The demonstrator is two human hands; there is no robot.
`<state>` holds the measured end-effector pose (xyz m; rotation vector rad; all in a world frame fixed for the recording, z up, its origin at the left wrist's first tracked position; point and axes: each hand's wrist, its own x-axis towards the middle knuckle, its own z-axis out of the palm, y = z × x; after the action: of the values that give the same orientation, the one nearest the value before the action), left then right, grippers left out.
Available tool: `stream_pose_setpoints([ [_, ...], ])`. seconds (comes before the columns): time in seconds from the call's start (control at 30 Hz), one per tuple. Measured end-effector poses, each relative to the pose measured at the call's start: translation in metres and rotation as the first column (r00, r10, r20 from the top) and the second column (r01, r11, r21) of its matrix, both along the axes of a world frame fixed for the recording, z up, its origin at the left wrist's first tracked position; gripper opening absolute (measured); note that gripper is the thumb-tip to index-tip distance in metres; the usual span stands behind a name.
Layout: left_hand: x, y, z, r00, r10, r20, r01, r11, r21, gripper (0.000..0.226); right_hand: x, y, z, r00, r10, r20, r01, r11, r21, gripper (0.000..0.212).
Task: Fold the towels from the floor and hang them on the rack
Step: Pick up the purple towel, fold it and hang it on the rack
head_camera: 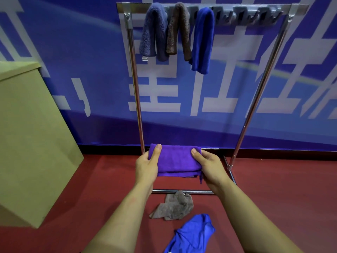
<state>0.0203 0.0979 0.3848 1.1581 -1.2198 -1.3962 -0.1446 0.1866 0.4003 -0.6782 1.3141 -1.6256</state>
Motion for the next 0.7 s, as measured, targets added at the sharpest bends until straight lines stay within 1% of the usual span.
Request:
stream_pose_setpoints([
  [0.03,-0.001,0.000,0.001,0.998,-0.008,-0.054,0.010,0.999,0.036,0.044,-0.001,0.000,-0.001,0.999,-0.001,0.034,0.000,1.000,0.005,0.025],
  [0.1,-0.001,0.001,0.006,0.975,-0.042,-0.218,0.070,0.990,0.125,0.028,-0.003,0.000,-0.001,0.993,-0.016,0.118,0.015,1.000,0.005,0.024],
  [0.13,0.000,0.002,0.009,0.952,-0.056,-0.302,0.112,0.979,0.169,0.023,-0.004,0.000,-0.001,0.988,-0.022,0.152,0.021,1.000,0.007,0.024],
  [0.17,0.001,0.002,0.011,0.928,-0.064,-0.368,0.146,0.969,0.199,0.023,-0.005,0.000,0.000,0.984,-0.021,0.175,0.019,1.000,0.015,0.024],
  [0.23,0.002,0.001,0.016,0.880,-0.053,-0.473,0.182,0.956,0.231,0.037,-0.004,0.001,0.001,0.983,0.000,0.184,-0.006,0.999,0.037,0.024],
  [0.3,0.003,-0.001,0.018,0.843,-0.034,-0.538,0.187,0.955,0.232,0.054,-0.003,0.003,0.002,0.986,0.042,0.163,-0.051,0.997,0.054,0.024],
  [0.4,0.006,-0.005,0.017,0.805,-0.010,-0.593,0.166,0.964,0.209,0.069,-0.002,0.007,0.003,0.986,0.146,0.075,-0.154,0.981,0.115,0.025],
  [0.47,0.008,-0.007,0.015,0.795,-0.013,-0.607,0.169,0.965,0.200,0.072,-0.001,0.008,0.004,0.981,0.186,0.048,-0.190,0.974,0.123,0.032],
  [0.53,0.009,-0.006,0.016,0.813,-0.015,-0.582,0.166,0.964,0.206,0.068,0.001,0.007,0.006,0.983,0.178,0.033,-0.181,0.980,0.083,0.042],
  [0.6,0.008,-0.002,0.018,0.846,-0.035,-0.532,0.166,0.965,0.202,0.063,0.006,0.006,0.009,0.978,0.208,-0.010,-0.208,0.978,0.034,0.048],
  [0.7,0.002,0.005,0.018,0.872,-0.099,-0.479,0.203,0.964,0.170,0.056,0.017,0.007,0.014,0.958,0.278,-0.067,-0.280,0.960,-0.027,0.042],
])
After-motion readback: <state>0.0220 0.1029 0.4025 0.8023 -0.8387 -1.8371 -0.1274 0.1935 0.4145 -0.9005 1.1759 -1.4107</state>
